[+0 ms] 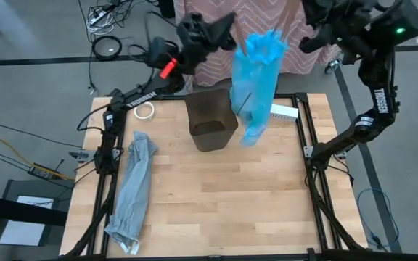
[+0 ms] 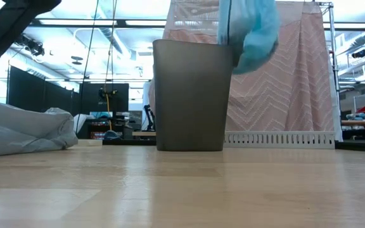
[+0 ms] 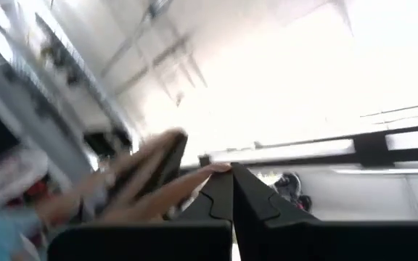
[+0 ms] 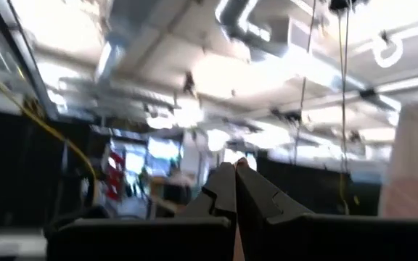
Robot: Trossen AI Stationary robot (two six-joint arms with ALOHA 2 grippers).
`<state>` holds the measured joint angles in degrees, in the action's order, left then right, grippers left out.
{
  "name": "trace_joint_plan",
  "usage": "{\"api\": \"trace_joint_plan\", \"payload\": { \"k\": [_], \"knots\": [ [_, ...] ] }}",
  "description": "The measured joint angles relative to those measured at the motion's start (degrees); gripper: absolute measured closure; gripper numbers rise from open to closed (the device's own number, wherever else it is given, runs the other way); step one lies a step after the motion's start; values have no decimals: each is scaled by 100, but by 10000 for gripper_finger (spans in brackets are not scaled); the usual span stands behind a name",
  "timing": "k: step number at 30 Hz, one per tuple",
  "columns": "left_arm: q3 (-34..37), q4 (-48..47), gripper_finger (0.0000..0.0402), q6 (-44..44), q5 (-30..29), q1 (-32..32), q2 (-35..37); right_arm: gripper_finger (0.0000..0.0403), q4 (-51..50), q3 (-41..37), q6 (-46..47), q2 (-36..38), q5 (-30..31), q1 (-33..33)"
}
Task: Place trash/remove bag and relplace
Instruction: Remove the blue trash bag from the trash bin
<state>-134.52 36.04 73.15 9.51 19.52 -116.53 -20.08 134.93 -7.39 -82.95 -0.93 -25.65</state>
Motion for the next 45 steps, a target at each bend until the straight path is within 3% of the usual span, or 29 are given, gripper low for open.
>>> {"api": "trace_joint_plan", "payload": {
  "k": [5,13,18,24,29,35,45],
  "knots": [
    [4,-12,400,498,204,-155,-329,403,-905,-4,-251,42,623,319],
    [7,-173,400,736,169,-301,-818,403,-2953,0,-635,291,3033,706],
    [7,-206,400,994,278,-489,-1133,403,-4260,0,-363,402,3852,830],
    [7,-381,400,1327,331,-660,-1486,403,-5841,-7,520,408,3974,853],
    [7,-1054,400,1483,529,-679,-1700,403,-7044,-58,1258,385,3979,853],
    [13,-2549,400,1207,689,-679,-1722,403,-6986,-557,1928,573,3935,822],
    [11,-3860,400,340,553,-640,-1715,403,-6990,-2111,3448,624,3800,560]
  ]
}}
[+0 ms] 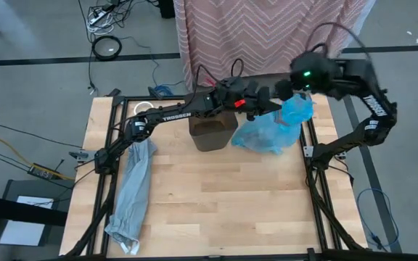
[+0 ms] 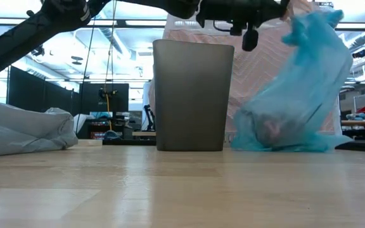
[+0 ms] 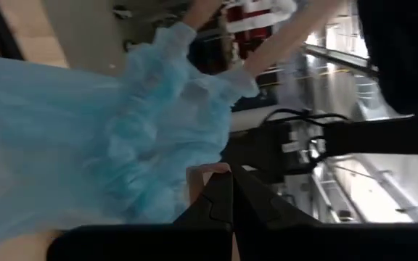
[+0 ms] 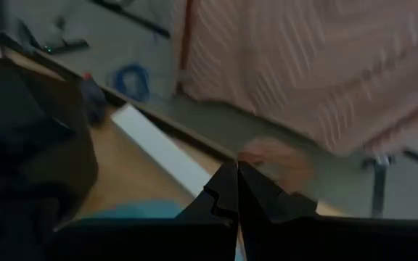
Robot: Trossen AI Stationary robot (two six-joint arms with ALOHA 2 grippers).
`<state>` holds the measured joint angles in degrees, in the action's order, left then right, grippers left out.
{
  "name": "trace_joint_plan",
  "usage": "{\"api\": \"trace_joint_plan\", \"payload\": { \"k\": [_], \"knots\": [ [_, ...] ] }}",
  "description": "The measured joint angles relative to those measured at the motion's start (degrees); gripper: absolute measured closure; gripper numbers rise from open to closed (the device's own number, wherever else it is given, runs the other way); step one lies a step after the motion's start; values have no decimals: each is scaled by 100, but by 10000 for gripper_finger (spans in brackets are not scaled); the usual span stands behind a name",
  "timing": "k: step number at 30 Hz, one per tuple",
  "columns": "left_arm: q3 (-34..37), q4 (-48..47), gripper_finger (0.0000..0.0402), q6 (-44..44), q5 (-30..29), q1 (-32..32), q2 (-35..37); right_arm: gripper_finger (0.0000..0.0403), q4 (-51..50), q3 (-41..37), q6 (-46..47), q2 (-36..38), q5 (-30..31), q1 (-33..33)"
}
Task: Place trash/remove bag and relplace
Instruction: Remove the blue trash bag from the trash bin
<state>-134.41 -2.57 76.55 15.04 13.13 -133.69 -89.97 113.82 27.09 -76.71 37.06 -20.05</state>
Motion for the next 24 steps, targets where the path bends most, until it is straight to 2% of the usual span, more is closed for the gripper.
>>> {"api": "trace_joint_plan", "payload": {
  "k": [4,7,9,19,24],
  "knots": [
    [-4,-684,400,-131,-128,13,13,403,-26,-787,498,14,42,-125],
    [0,-1166,400,-723,-129,50,2,403,-2,-1206,748,161,70,-387],
    [2,-1425,400,-821,-133,59,2,403,-11,-1424,881,205,54,-580],
    [2,-2893,400,-1740,-633,-6,4,403,-4,-2609,778,208,-820,-1278],
    [2,-3556,400,-2064,-773,-7,4,403,21,-3189,695,210,-1484,-1533]
  ]
}}
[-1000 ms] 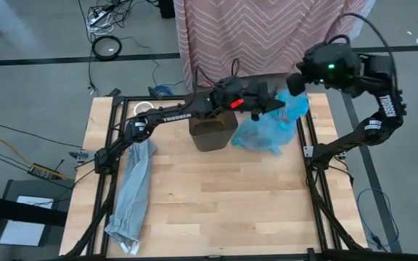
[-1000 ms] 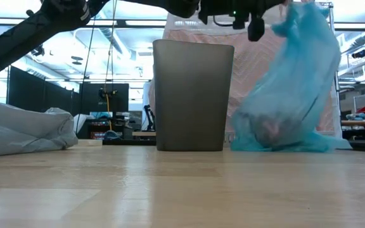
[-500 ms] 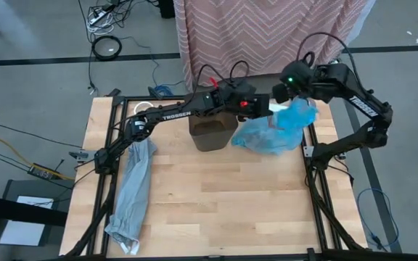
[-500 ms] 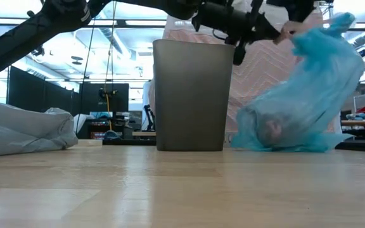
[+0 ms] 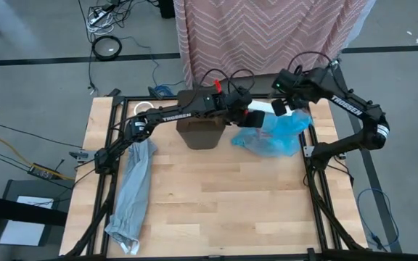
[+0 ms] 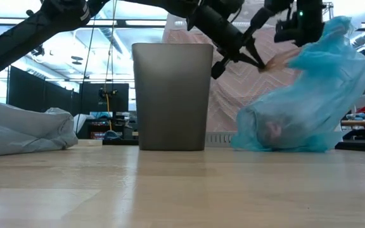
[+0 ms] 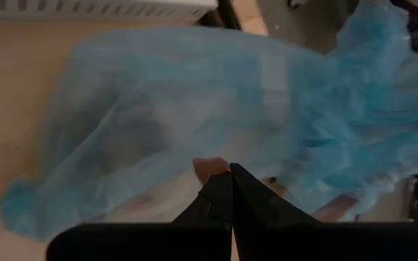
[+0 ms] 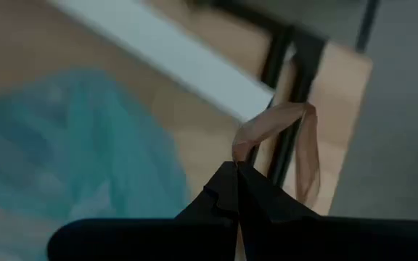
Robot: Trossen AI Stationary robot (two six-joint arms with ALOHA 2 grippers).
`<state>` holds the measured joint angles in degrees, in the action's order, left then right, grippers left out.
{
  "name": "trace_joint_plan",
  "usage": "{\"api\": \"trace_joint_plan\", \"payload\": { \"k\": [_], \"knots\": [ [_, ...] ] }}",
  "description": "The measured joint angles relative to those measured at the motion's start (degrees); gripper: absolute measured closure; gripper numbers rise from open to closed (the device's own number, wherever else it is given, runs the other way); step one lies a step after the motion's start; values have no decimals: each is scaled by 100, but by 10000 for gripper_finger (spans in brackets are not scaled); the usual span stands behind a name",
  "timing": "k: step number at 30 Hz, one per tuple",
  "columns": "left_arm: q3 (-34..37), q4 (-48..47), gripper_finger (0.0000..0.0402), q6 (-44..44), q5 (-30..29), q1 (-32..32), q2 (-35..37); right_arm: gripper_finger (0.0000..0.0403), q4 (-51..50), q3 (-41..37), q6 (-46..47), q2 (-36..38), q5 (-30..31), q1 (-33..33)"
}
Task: Place trash/remove bag and relplace
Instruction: Remove the blue trash bag from the trash bin
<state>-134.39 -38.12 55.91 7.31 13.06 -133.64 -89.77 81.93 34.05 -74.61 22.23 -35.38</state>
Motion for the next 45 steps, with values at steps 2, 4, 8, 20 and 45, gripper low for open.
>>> {"api": "trace_joint_plan", "payload": {
  "k": [2,4,8,20,45],
  "knots": [
    [0,-79,400,-38,-4,-2,0,403,9,-208,-162,0,-299,-68],
    [0,-61,400,-48,-6,0,0,403,36,-398,-217,-1,-462,-78],
    [0,-151,400,-564,23,4,2,399,199,-593,-217,-2,-497,-78],
    [0,-466,387,-1661,108,4,4,257,1046,-599,-573,0,-836,-78],
    [-9,-186,350,-4513,2342,-94,129,124,1705,-594,-1437,0,-1119,-607]
  ]
}}
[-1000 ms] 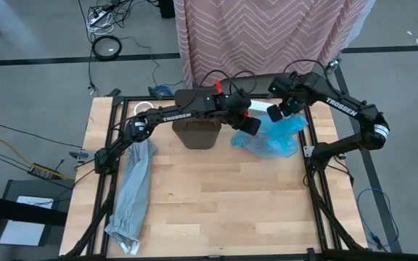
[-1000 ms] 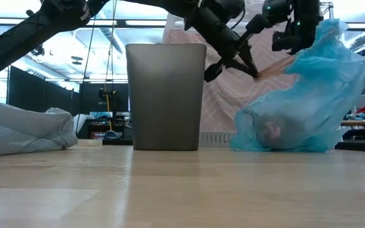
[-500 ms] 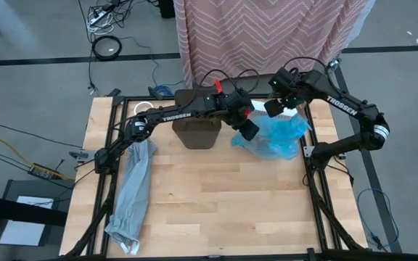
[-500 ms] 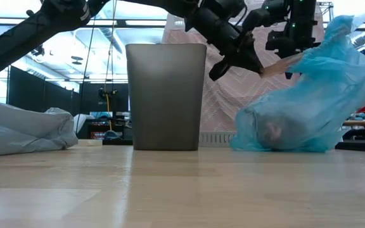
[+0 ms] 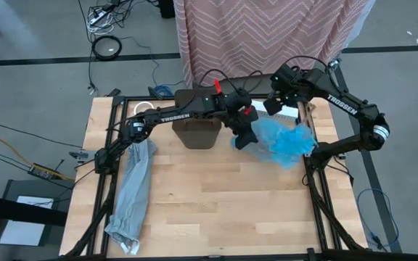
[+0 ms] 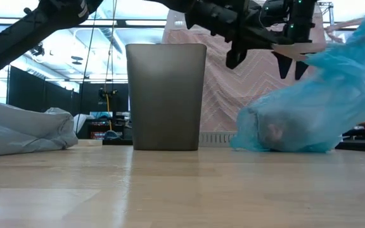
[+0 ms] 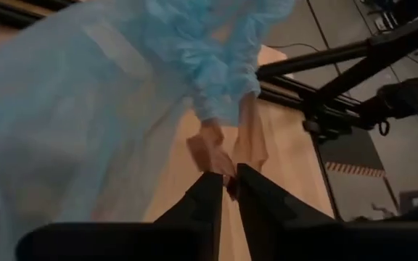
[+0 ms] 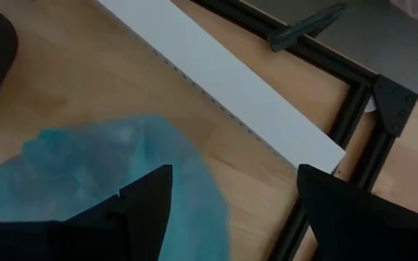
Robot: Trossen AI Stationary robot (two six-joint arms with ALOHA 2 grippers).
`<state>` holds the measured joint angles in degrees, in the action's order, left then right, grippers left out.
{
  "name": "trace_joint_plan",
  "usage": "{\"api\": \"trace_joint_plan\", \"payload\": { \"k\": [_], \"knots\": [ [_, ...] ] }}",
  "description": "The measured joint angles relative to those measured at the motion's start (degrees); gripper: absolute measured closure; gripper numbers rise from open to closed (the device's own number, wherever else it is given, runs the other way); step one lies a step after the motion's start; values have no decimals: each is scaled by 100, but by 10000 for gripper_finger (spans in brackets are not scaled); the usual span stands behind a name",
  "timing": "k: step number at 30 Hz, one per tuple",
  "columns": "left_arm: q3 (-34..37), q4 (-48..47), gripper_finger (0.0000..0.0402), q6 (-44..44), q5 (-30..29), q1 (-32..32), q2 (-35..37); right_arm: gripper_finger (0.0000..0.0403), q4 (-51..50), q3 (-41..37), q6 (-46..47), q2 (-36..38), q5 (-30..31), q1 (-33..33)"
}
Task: Place trash/remove bag and relplace
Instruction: Remove the blue trash bag from the trash bin, then insert the new gray trash bag into the bin
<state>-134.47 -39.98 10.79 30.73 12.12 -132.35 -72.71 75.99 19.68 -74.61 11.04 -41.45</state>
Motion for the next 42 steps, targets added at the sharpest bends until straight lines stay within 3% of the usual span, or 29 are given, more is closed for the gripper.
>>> {"api": "trace_joint_plan", "payload": {
  "k": [9,16,25,29,37,42],
  "knots": [
    [2,146,346,-9,-747,-13,-2,130,80,2,-72,0,-76,0],
    [2,59,346,171,-814,-13,-2,130,393,2,-187,0,-74,0],
    [2,-1818,348,-244,-702,-112,-2,155,905,2,-196,0,-72,0],
    [11,-1953,358,-588,-653,-351,69,168,1376,4,-203,0,-160,0],
    [-52,-932,393,-2,-773,-238,1246,174,2298,6,-434,0,-933,0],
    [-51,-1163,395,-166,-860,-131,2394,174,2443,7,-495,0,-1364,2]
  ]
}}
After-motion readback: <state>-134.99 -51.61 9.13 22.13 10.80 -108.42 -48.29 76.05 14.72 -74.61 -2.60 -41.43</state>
